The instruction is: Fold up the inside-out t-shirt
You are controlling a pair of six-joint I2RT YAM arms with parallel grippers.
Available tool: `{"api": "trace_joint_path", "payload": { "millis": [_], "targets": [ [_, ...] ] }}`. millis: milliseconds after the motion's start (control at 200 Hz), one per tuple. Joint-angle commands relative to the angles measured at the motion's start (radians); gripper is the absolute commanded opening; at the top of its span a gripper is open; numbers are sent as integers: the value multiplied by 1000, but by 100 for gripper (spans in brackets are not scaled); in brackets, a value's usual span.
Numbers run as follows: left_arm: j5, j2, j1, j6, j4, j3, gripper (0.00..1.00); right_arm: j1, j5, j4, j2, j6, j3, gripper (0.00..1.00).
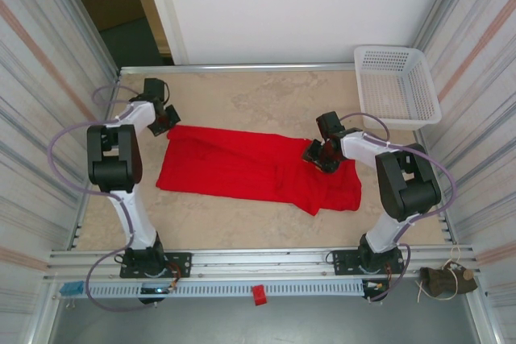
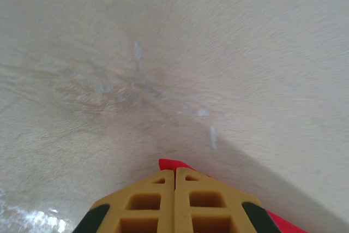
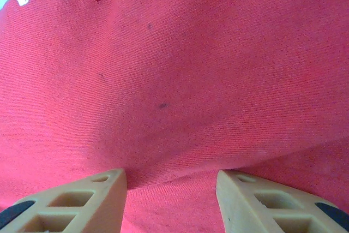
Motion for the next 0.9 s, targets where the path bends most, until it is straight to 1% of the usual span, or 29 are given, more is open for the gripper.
{"api": "trace_joint_path", "payload": {
  "millis": [0,160,240,326,376,416,481,551,736,827,897],
  "targets": [
    [13,38,32,-30,-25,13,0,-21,107,-101,79,21,-47,48],
    [63,70,46,-40,-98,48,0,-20,112,-108,76,27,-44,48],
    [69,26,49,-47,-81,14,18,-23,112,-119,74,18,-33,47],
    [69,-57,47,-47,-59,-17,32,-24,101,-129,66,-3,-10,47],
    [80,-110,43,-48,-58,-23,39,-26,84,-133,55,-25,9,47],
    [87,-150,33,-52,-49,-30,42,-27,73,-138,46,-47,30,47],
    [110,-193,8,-75,-23,-40,44,-28,44,-148,32,-84,76,47],
    [140,-198,-30,-100,0,-31,44,-27,19,-166,11,-114,123,47],
    [196,-94,-149,-160,56,10,44,-13,14,-223,-60,-151,191,48],
    [207,-57,-182,-207,89,-28,44,0,32,-248,-111,-154,189,47],
    [205,-64,-182,-242,129,-94,44,13,67,-278,-155,-160,183,48]
  ]
}}
